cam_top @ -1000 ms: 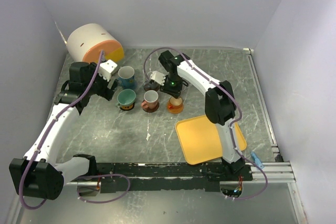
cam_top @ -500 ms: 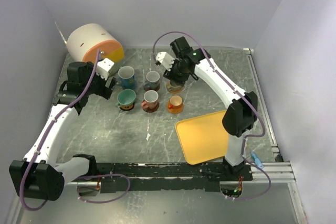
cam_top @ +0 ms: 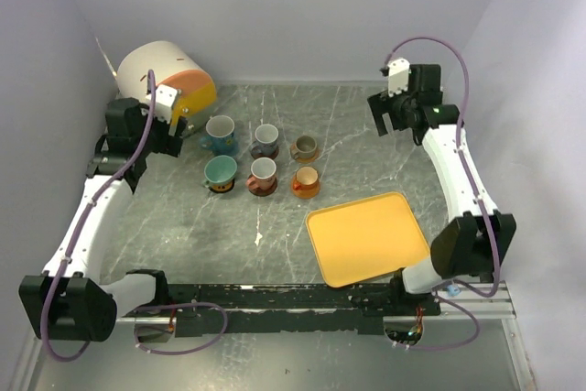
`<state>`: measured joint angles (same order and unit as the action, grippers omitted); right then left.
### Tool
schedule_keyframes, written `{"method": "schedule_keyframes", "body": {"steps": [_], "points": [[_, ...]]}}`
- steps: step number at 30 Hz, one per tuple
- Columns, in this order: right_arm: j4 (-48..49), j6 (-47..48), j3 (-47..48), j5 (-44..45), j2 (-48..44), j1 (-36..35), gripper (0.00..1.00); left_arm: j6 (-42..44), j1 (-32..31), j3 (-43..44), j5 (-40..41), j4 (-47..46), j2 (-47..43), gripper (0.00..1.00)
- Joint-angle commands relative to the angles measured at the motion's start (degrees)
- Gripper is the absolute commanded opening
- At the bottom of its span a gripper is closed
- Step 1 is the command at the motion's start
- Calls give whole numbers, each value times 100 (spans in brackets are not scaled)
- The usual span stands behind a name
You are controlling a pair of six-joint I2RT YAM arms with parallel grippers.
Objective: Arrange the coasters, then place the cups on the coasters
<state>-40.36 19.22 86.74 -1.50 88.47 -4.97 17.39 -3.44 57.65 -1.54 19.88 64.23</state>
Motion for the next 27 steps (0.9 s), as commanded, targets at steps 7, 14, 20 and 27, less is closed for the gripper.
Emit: {"method": "schedule_keyframes", "body": {"steps": [7,14,20,27], "points": [[1867,-963,-1661,897,-1250,224,100,-613,432,283,-220,-524,151,99],[2286,-1422,-2399,966,-1910,286,100,-741,542,-326,-504,-1019,-462,99],[2355,-1368,-2866,742,-2632,312,100,-822,547,-563,-28,-863,-1075,99],[1928,-1171,-2262,481,-2633,339,100,-437,551,-99,-184,-355,-1255,99]]}}
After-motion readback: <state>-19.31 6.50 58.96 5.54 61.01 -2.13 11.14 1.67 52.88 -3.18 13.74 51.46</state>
